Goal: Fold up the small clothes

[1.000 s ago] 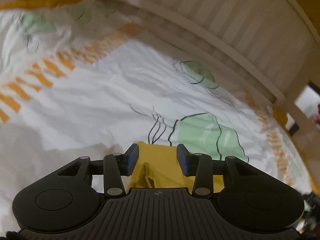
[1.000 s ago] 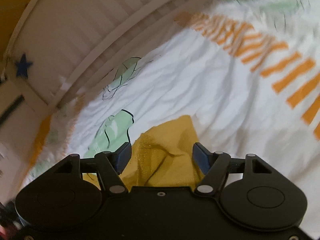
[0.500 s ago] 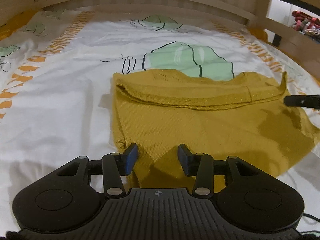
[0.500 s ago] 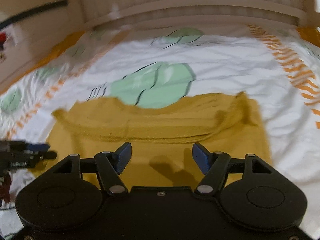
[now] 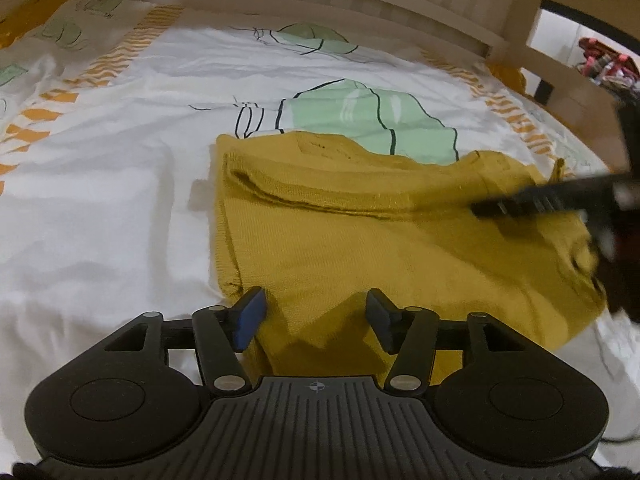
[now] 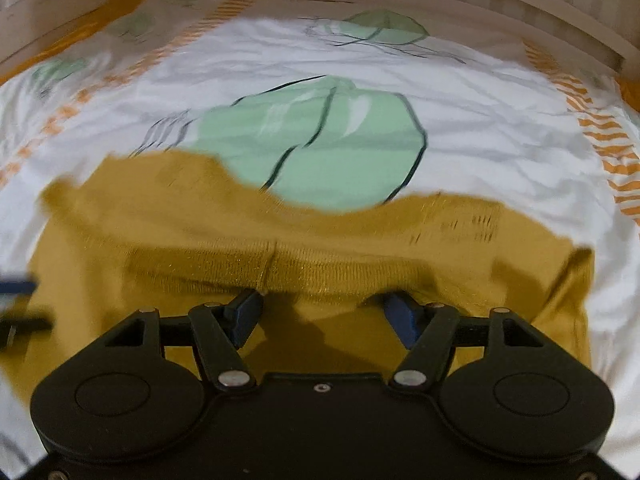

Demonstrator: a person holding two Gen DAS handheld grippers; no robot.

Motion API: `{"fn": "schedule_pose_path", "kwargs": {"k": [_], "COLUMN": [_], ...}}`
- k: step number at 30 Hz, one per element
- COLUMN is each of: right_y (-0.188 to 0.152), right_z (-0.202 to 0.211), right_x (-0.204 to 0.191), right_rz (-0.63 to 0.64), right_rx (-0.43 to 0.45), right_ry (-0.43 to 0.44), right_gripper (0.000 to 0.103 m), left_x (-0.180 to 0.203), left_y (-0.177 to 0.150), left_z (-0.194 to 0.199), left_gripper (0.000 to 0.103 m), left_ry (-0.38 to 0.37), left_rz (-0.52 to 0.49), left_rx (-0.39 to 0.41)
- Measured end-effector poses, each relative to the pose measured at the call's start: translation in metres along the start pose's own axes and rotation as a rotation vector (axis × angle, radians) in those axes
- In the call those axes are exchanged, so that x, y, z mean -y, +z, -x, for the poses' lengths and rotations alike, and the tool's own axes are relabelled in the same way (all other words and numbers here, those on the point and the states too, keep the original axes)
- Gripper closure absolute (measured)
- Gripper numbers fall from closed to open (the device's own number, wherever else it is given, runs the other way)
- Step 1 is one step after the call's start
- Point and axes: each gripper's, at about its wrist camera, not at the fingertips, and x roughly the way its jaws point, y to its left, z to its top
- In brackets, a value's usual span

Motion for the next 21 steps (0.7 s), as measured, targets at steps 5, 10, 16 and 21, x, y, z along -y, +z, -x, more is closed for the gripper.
{"fn": "schedule_pose_path", "kwargs": {"k": [5, 10, 16, 21], "right_y": [0.039, 0.034, 0.001, -0.003], "right_z": [-0.018, 0.009, 0.027, 0.002], "right_x": [0.036, 0.059, 0.030, -0.001], "right_rz": [-0.123, -0.203, -0.052, 0.068], "right_rx": [0.015, 0.075, 0.051, -0.017], "right_ry": [-0.084, -0.069, 0.001, -0.001], "right_gripper": [0.032, 0.032, 0.032, 0.026], "left_x": [-0.002, -0.006, -0.004, -0.002], "left_y": [0.000, 0.001, 0.000, -0.001], "left_z": [0.000, 0.002, 0.001, 0.001], "left_gripper": [0.047, 0.047, 0.045, 0.043], "left_ry": [-0.009, -0.029, -0.027, -0.020], "left_rz": [0.005, 0.041, 0.047, 0.033], "left_rx": [0.000, 0.003, 0.013, 0.015]}}
